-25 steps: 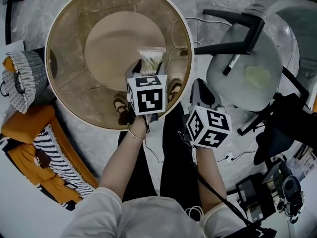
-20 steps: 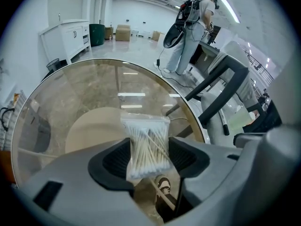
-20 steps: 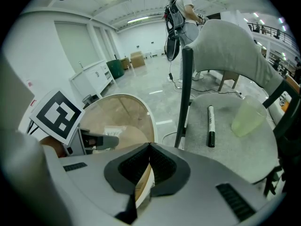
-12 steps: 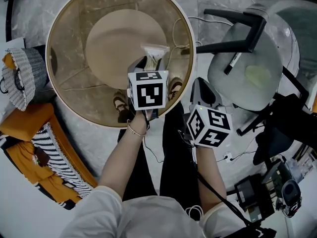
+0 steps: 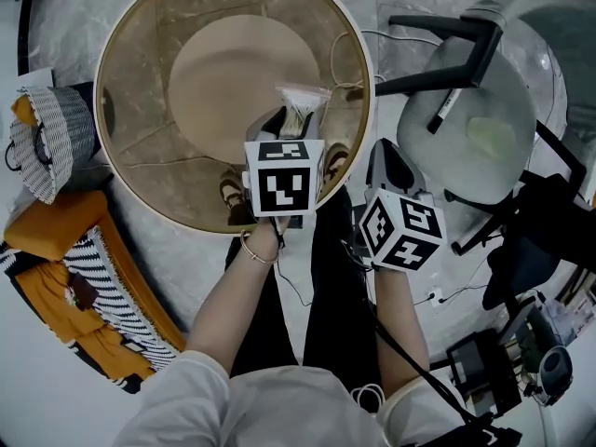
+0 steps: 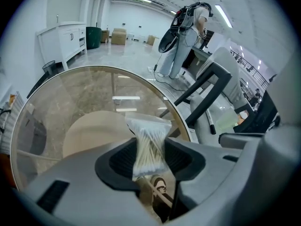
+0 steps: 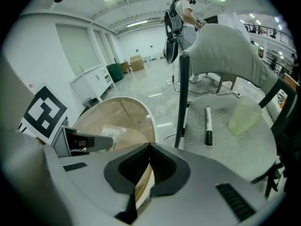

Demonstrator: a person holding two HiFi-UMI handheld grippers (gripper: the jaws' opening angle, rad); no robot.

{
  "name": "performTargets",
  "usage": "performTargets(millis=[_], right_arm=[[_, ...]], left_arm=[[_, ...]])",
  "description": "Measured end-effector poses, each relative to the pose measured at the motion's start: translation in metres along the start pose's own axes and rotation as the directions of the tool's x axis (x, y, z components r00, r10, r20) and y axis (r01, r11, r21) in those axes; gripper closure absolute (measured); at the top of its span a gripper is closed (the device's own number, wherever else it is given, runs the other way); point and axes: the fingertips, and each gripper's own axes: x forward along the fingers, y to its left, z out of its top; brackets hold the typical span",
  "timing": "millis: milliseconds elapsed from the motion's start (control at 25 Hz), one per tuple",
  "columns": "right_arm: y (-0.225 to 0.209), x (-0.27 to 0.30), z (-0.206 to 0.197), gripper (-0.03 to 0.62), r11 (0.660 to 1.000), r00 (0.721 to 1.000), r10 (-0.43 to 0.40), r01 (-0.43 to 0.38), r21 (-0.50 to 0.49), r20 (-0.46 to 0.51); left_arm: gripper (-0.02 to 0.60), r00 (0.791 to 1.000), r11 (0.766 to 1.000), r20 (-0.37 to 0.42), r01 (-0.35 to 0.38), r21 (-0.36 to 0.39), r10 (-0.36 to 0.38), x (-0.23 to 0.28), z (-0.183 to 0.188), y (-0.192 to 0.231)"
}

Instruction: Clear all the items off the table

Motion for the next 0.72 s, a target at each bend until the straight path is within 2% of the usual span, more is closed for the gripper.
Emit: performTargets(millis=[240, 400, 720], right_arm=[[-0.012, -0.013, -0.005, 0.571, 0.999, 1.000, -0.020, 0.019, 0.041, 0.021], [-0.033, -0.027, -0.011, 0.571, 0.994, 0.997, -0.056, 0.052, 0.098, 0.044], [-0.096, -0.071, -0.035, 0.571, 0.956, 0.980, -0.173, 0.144, 0.258, 0.095]], left_arm=[[0.399, 0.999, 0.999, 0.015, 0.037, 0.037, -0.037, -0.011, -0.001, -0.022], [0.400, 0.998, 0.993, 0.013, 0.066, 0.099, -0.067, -0.016, -0.002, -0.047], [0.400, 0.990, 0.956, -0.023, 0.143, 0.257, -0.142, -0.020, -0.013, -0.121]])
